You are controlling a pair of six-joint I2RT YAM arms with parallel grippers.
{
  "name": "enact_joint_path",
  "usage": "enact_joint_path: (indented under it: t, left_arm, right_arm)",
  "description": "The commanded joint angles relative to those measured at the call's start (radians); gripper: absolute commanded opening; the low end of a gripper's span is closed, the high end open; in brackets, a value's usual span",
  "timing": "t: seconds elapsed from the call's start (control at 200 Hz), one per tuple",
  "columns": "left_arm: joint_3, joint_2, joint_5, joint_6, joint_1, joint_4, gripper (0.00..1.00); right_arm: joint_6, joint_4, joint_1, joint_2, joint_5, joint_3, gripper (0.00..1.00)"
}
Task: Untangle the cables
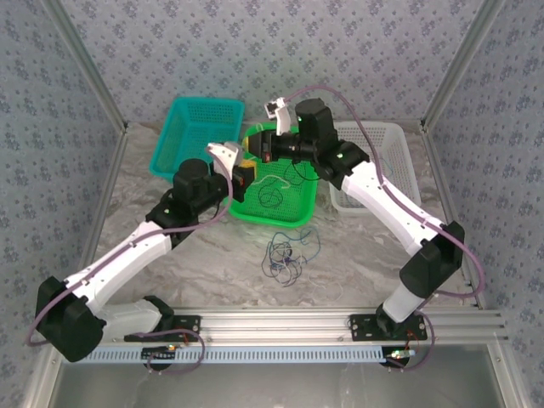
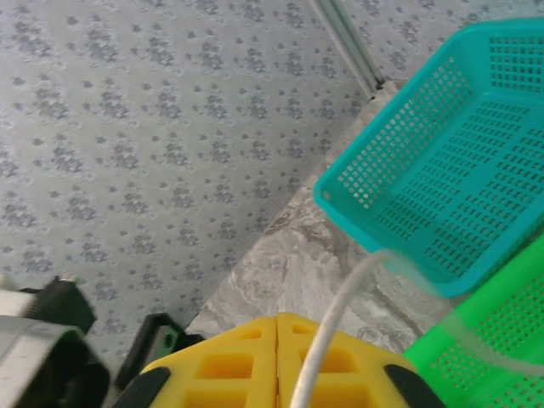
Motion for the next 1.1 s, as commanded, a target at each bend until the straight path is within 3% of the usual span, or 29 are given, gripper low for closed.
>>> enact_joint_path:
  t: [0.0,0.035,0.135,0.19,0.245,0.36,0.425,0.465,0.69,0.944,1.094]
  left_arm:
    - [0.061,-0.020,-0.007,0.001,0.041,-0.134,0.00]
    - [0.075,-0.018,-0.023,-0.005,0.062,-0.166,0.00]
    - [0.099,-0.006,0.023,-0.040,0.140,-0.191,0.00]
    - [0.125,0.009,0.049,-0.055,0.176,-0.203,0.00]
    - [0.166,0.031,0.063,-0.056,0.203,-0.230,0.00]
    - [0.277,0.089,0.092,-0.046,0.259,-0.291,0.00]
    - [0.334,0.126,0.109,-0.034,0.287,-0.309,0.00]
    - [0.367,0.154,0.114,-0.029,0.305,-0.316,0.00]
    - [0.509,0.249,0.182,-0.056,0.406,-0.306,0.00]
    - [0.744,0.331,0.171,-0.001,0.447,-0.377,0.00]
    - [0.768,0.390,0.172,-0.004,0.496,-0.381,0.00]
  right_arm:
    - [-0.030,-0.017,-0.014,0.048,0.033,0.065,0.22]
    - [-0.029,-0.019,-0.019,0.073,0.024,0.081,0.28]
    - [-0.013,-0.013,-0.030,0.135,-0.019,0.138,0.27]
    - [-0.009,-0.020,-0.034,0.168,-0.037,0.176,0.31]
    - [-0.008,-0.041,-0.039,0.190,-0.049,0.212,0.45]
    - [-0.015,-0.055,-0.048,0.193,-0.056,0.220,0.53]
    - [-0.024,-0.068,-0.054,0.187,-0.050,0.209,0.68]
    - [-0.024,-0.075,-0.058,0.183,-0.049,0.199,0.72]
    - [-0.034,-0.102,-0.077,0.109,-0.049,0.091,0.75]
    - [-0.050,-0.128,-0.084,-0.016,0.012,-0.092,0.75]
    - [-0.048,-0.137,-0.085,-0.067,0.020,-0.181,0.75]
